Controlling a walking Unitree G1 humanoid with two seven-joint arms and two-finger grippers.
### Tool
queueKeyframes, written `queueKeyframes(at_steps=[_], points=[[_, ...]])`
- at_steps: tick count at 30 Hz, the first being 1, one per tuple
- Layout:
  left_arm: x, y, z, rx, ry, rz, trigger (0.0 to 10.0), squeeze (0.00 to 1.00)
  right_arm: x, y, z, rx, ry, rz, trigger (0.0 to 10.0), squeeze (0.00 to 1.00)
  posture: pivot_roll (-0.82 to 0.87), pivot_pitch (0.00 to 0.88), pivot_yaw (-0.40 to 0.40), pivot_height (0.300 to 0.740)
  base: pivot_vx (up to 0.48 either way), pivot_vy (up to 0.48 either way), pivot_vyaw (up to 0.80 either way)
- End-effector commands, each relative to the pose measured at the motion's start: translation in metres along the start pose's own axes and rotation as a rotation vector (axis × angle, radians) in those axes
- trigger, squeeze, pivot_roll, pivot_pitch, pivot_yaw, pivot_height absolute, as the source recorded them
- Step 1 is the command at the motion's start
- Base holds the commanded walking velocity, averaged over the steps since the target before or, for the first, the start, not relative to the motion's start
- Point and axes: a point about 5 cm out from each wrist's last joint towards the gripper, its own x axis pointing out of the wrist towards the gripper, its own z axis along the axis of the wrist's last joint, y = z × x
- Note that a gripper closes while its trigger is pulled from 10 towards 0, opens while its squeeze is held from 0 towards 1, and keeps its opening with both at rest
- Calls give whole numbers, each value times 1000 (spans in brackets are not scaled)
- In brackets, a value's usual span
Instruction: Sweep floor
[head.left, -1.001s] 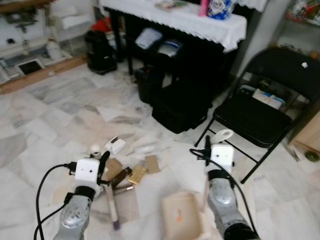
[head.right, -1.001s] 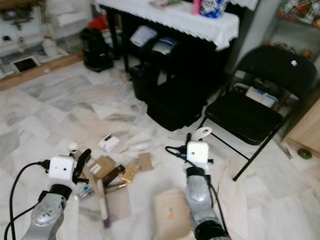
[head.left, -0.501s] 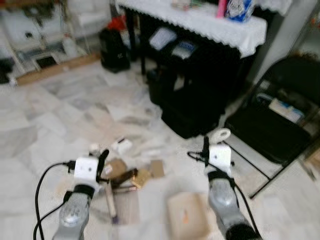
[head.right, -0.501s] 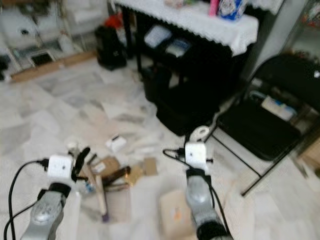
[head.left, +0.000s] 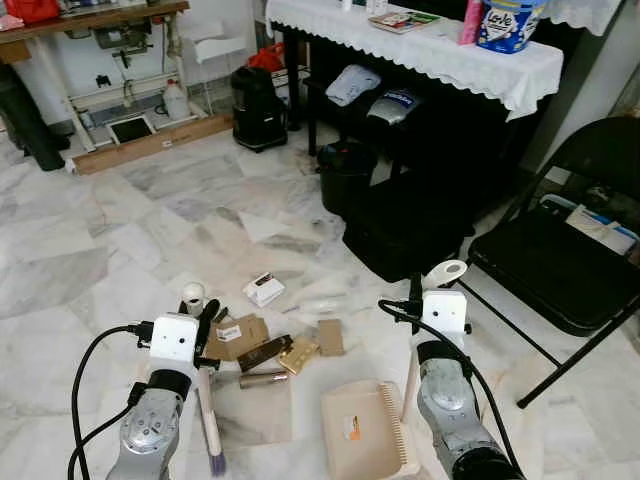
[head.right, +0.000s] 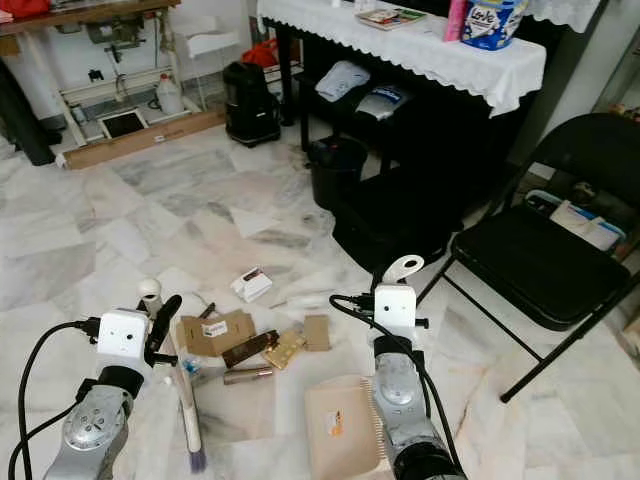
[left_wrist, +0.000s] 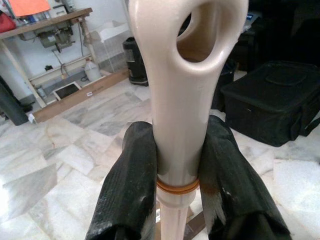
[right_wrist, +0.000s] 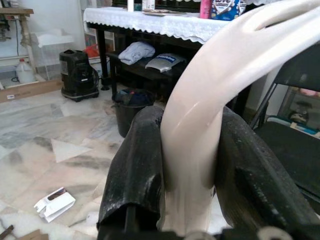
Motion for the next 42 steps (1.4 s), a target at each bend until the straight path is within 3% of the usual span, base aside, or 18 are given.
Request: queueKeyframes(at_steps=[1,23,34,42], points=[[5,1,10,3,-51,-3,10000,0,2,1,5,13,-21,-5,10000,0,177,31,8,740,0,0,0],[9,-8,8,-52,-17,-176,10000,0,-6,-7,-13,-32,69,-52,10000,0,173,35,14,740,0,0,0],[5,-4,9,-63,13,-253,10000,0,-6,-6,-14,-33,77,-51,10000,0,180,35,13,740,0,0,0],[15,15,38,-72,-114,-125,10000,0,-5,-6,-13,-31,73,-52,10000,0,180,34,13,740,0,0,0]])
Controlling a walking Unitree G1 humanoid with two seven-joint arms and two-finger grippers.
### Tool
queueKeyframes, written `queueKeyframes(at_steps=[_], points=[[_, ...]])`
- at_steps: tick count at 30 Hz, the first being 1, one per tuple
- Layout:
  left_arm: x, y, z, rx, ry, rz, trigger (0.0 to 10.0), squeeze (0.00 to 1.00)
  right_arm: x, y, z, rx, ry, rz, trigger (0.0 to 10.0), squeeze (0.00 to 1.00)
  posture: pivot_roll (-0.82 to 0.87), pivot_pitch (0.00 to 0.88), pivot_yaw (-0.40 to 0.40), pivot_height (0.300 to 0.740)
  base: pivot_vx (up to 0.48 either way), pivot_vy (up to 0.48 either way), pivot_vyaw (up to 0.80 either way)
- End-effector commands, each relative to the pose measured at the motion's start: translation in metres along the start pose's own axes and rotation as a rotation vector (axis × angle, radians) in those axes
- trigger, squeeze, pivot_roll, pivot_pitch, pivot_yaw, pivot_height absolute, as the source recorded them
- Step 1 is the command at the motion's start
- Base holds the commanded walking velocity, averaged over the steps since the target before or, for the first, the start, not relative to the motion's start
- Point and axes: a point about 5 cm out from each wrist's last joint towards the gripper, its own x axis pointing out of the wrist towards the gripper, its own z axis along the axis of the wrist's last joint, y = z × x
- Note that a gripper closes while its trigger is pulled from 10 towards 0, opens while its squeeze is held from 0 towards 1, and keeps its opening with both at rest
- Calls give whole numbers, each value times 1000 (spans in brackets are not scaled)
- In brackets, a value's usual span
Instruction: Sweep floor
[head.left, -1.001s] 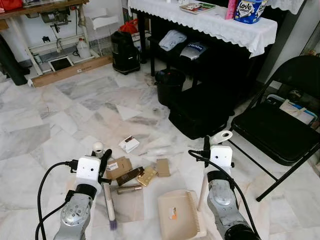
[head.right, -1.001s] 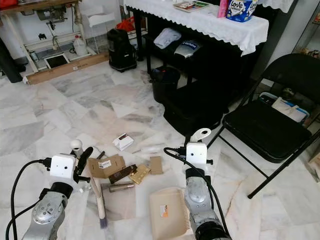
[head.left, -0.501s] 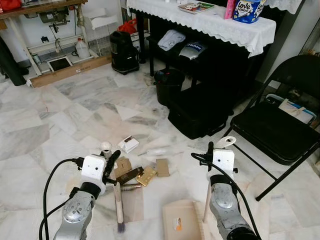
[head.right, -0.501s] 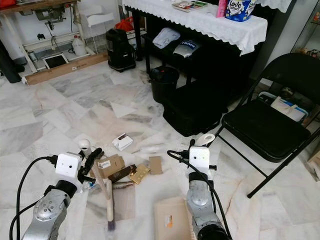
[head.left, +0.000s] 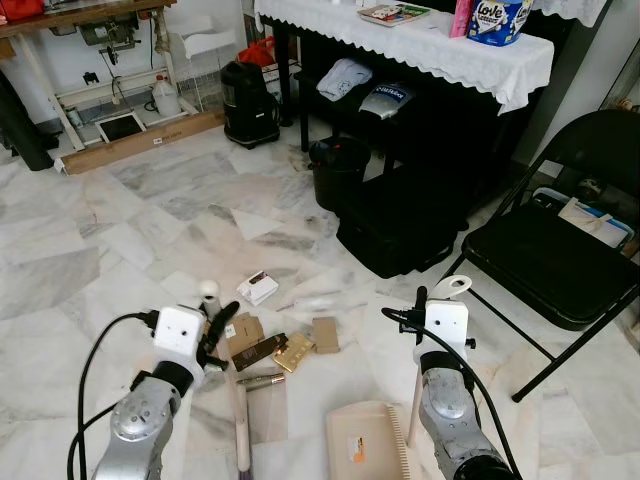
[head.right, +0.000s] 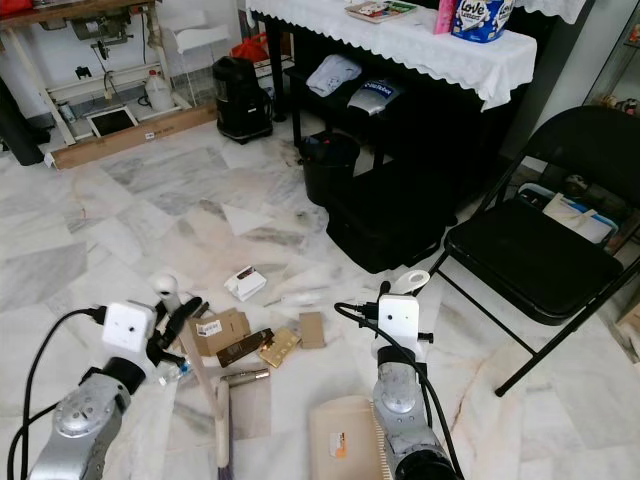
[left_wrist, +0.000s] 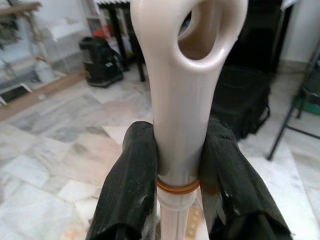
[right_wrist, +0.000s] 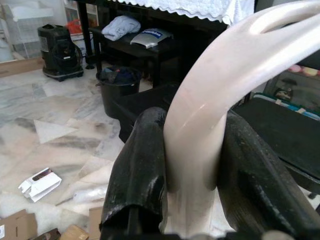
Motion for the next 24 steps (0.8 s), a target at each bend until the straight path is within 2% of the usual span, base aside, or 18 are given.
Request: queueKeyframes(at_steps=[1,8,16,24], points=[[7,9,26,-3,-114,51,10000,0,2,1,3,-4,-14,2,10000,0,180,34,13,740,0,0,0],[13,12,37,-6,-152,70,10000,0,2,1,3,-3,-16,-1,10000,0,180,37,15,740,0,0,0],[14,7,18,-28,-84,51,10000,0,2,2,4,-1,-15,-1,10000,0,181,37,14,740,0,0,0],[17,8,13,-30,-72,63,10000,0,3,2,5,1,-16,-4,10000,0,182,35,14,740,0,0,0]])
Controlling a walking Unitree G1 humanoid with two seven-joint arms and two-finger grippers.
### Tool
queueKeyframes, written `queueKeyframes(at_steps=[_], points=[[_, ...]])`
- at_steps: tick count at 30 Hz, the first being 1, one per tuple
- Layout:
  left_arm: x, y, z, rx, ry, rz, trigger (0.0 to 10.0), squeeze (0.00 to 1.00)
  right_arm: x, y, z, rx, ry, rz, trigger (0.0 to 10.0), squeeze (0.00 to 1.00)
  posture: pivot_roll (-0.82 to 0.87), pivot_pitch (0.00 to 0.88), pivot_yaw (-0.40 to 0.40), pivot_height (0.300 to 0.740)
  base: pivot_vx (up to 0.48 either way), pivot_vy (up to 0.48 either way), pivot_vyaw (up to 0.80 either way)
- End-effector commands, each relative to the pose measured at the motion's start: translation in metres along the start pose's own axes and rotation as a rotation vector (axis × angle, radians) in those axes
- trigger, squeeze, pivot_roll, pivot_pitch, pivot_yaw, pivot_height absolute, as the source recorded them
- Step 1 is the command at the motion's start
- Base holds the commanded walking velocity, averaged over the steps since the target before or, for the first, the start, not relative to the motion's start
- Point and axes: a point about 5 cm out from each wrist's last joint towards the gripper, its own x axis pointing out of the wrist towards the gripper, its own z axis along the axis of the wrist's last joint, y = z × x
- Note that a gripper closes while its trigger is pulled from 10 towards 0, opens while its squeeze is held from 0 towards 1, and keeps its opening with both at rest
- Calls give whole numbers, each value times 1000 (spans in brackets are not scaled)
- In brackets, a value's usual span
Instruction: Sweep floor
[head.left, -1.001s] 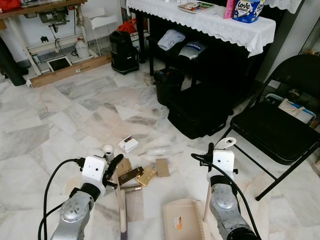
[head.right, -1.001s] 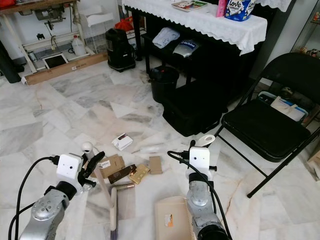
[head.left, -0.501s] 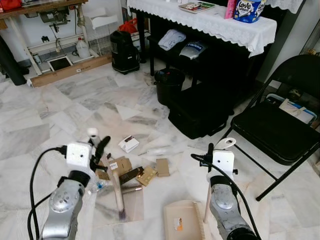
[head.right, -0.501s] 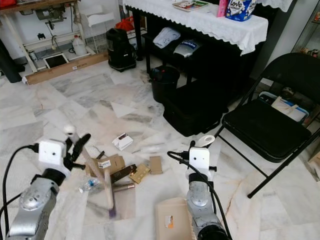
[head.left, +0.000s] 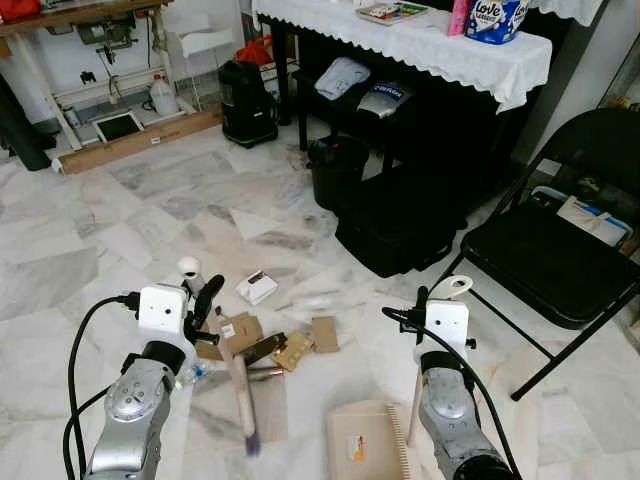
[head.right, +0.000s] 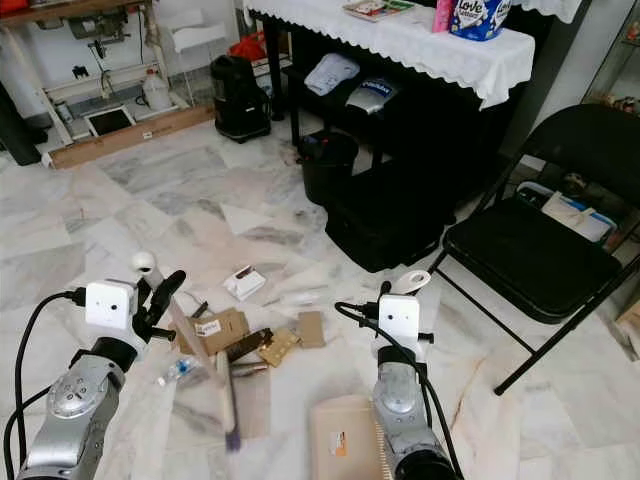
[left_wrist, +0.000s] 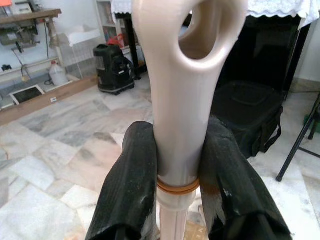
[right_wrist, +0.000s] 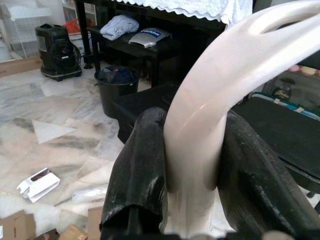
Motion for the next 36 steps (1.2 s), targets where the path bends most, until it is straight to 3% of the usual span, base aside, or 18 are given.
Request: queueKeyframes(at_steps=[1,23,30,36], points=[[6,-1,8,11,-53,1,10000,0,3,2,4,0,-16,2,10000,0,182,35,14,740,0,0,0],[16,-14,4,3,-77,-11,10000,0,2,1,4,4,-22,-1,10000,0,171,44,14,740,0,0,0],[18,-13,-21,-22,18,-15,10000,0,2,-1,4,0,-22,-5,10000,0,162,49,13,740,0,0,0],[17,-17,-29,-26,65,-62,10000,0,2,-2,4,-2,-23,-8,10000,0,158,51,13,740,0,0,0]])
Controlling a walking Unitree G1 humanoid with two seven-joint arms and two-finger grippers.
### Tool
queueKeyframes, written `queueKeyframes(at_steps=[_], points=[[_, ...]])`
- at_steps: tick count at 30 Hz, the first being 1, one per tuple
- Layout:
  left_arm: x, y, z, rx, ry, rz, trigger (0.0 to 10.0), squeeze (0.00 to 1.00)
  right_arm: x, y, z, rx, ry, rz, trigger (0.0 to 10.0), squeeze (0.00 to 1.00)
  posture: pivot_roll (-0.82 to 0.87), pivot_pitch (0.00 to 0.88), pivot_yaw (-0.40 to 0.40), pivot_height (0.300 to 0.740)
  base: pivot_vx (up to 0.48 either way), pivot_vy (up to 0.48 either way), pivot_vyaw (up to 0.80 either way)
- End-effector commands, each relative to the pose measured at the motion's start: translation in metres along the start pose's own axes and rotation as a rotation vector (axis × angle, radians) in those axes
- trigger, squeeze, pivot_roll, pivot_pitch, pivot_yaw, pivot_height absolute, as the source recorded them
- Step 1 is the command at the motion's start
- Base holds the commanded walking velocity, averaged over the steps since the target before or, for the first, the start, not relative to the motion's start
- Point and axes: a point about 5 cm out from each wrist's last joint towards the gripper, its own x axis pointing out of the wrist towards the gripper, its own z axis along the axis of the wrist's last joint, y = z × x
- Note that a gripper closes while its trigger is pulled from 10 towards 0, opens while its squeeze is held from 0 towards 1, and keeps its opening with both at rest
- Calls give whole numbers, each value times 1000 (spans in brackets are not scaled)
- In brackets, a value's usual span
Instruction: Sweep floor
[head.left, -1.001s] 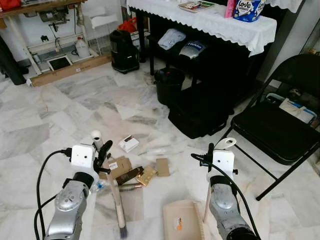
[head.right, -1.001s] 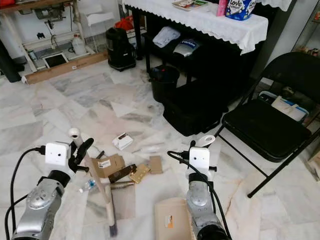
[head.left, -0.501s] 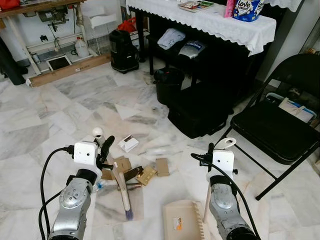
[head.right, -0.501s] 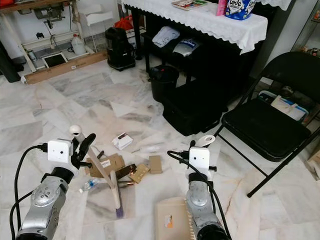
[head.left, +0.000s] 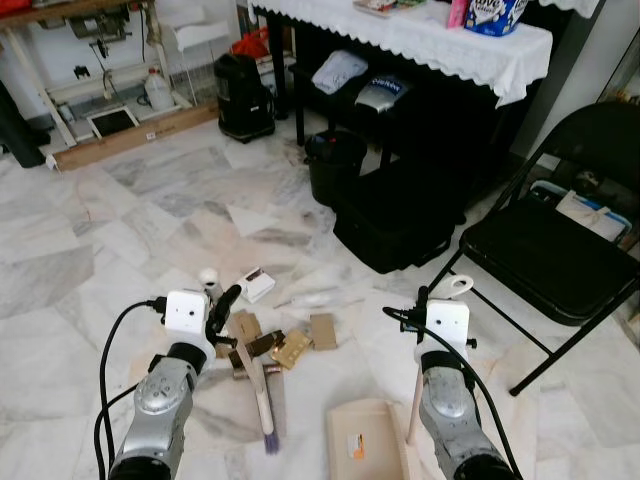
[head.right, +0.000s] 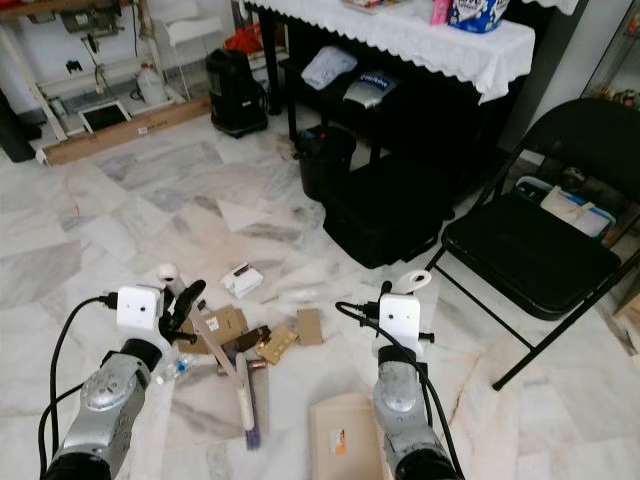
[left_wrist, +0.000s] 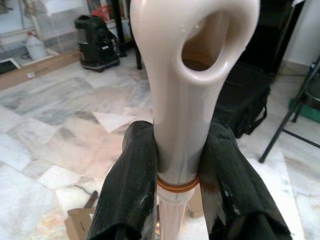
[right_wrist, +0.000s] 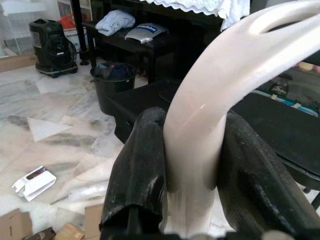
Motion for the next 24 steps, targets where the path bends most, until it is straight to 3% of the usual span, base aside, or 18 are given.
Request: queueKeyframes(at_steps=[1,7,13,24], points=[[0,1,1,20,9,-35,10000,0,2,-1,4,0,-22,-5,10000,0,158,51,13,740,0,0,0],[-11,5,-1,23,44,-112,10000,0,2,-2,3,-2,-21,-5,10000,0,168,56,12,740,0,0,0],[-30,21,13,49,91,-206,10000,0,2,0,4,1,-18,-1,10000,0,183,59,13,740,0,0,0],[-20,41,82,57,-130,-99,10000,0,4,1,4,3,-17,2,10000,0,192,59,11,740,0,0,0]])
